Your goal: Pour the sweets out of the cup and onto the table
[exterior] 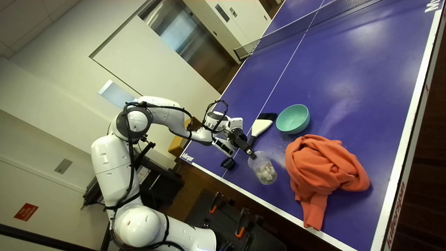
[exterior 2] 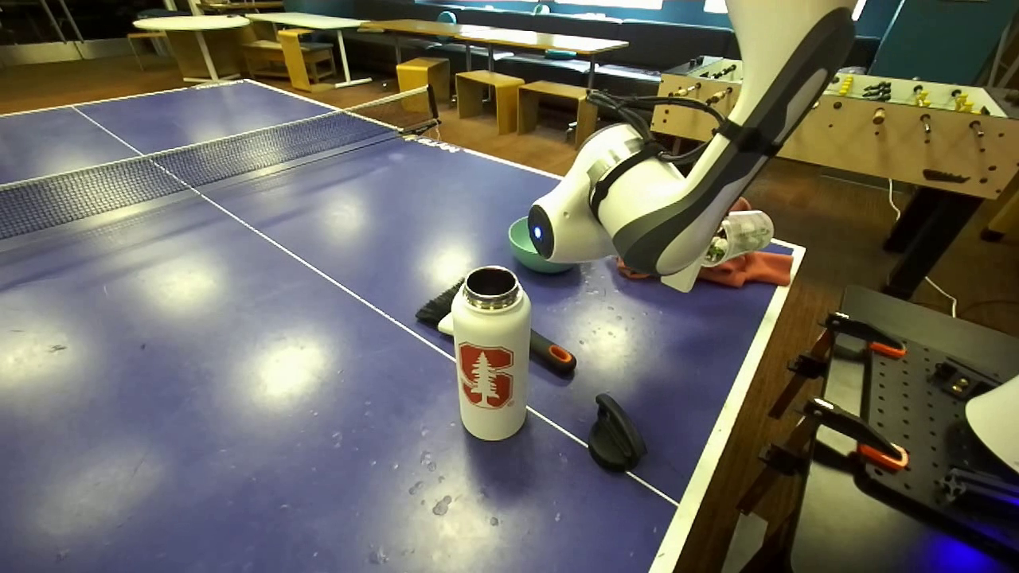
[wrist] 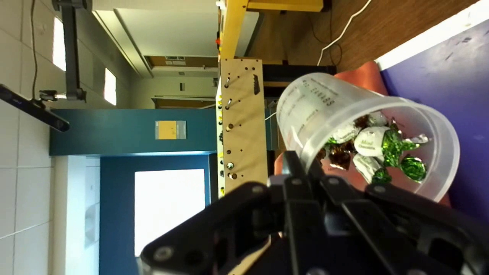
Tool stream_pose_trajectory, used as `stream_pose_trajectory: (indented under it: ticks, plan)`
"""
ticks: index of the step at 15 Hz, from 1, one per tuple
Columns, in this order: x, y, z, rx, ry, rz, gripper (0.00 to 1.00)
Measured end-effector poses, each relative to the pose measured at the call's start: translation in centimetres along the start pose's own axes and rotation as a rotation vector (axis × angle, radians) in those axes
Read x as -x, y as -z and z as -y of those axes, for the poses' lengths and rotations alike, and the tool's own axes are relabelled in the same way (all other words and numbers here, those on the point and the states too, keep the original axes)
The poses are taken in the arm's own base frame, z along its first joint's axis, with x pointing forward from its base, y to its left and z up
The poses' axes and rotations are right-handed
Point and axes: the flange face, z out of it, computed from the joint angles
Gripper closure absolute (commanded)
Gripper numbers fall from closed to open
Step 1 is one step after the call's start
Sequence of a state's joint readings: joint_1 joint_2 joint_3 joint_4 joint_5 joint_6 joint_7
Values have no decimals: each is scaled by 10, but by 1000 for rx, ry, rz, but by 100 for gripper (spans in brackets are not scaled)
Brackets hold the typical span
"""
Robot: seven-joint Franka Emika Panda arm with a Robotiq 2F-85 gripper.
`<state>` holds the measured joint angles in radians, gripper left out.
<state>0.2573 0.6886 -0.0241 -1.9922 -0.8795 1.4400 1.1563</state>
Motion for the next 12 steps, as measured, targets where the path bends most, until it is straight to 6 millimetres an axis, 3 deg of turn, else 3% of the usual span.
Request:
stream_pose_trajectory:
  ticks: [12]
  plan:
    - [-27,-14,28,229,140,148,99]
